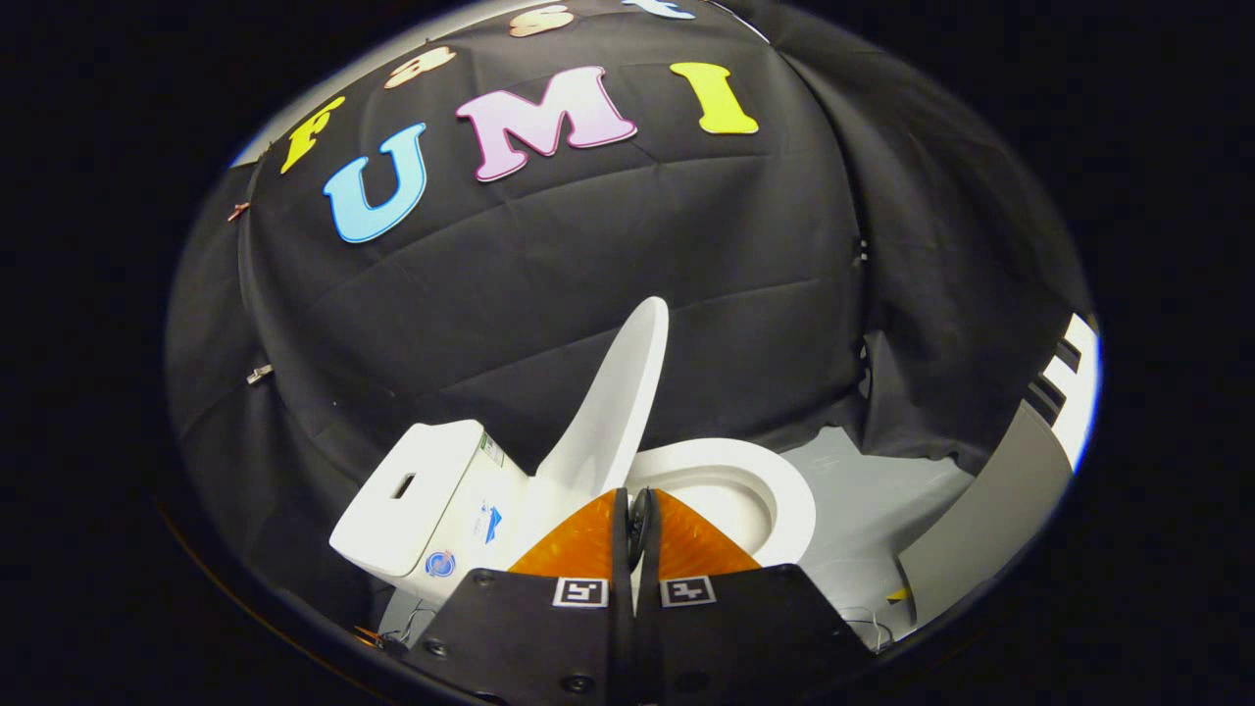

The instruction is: Open the toilet lid.

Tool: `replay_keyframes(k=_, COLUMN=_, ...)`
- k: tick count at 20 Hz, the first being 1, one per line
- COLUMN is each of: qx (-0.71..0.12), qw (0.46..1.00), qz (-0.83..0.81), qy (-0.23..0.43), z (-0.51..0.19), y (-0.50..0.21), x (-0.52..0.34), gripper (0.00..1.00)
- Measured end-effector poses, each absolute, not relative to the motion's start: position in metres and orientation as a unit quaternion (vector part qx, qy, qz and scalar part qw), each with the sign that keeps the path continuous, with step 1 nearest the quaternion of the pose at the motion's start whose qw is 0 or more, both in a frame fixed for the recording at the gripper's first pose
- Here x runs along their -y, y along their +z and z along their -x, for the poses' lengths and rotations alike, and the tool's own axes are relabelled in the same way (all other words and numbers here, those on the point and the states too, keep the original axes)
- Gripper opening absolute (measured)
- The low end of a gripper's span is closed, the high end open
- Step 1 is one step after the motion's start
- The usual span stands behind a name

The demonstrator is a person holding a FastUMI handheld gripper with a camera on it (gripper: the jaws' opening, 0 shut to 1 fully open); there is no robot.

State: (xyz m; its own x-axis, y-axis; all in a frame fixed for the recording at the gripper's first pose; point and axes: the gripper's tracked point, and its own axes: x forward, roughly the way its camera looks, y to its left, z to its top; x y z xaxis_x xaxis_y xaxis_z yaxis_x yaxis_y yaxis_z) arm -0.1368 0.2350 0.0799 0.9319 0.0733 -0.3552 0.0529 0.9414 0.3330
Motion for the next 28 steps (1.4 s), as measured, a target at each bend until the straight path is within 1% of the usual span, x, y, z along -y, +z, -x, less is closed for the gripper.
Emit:
replay_keyframes(k=4, qx=-0.168, qw=0.975, qz=-0.146, qy=-0.005, z=0.138, y=0.096, x=-0.257, gripper=0.05)
replay_keyframes(k=9, qx=-0.168, qw=0.978, qz=-0.124, qy=-0.013, z=0.138, y=0.111, x=-0.281, gripper=0.05)
replay_keyframes(k=14, qx=-0.157, qw=0.983, qz=-0.1, qy=-0.009, z=0.14, y=0.13, x=-0.32, gripper=0.05)
replay_keyframes(k=28, qx=-0.111, qw=0.993, qz=-0.039, qy=0.011, z=0.145, y=0.165, x=-0.46, gripper=0.05)
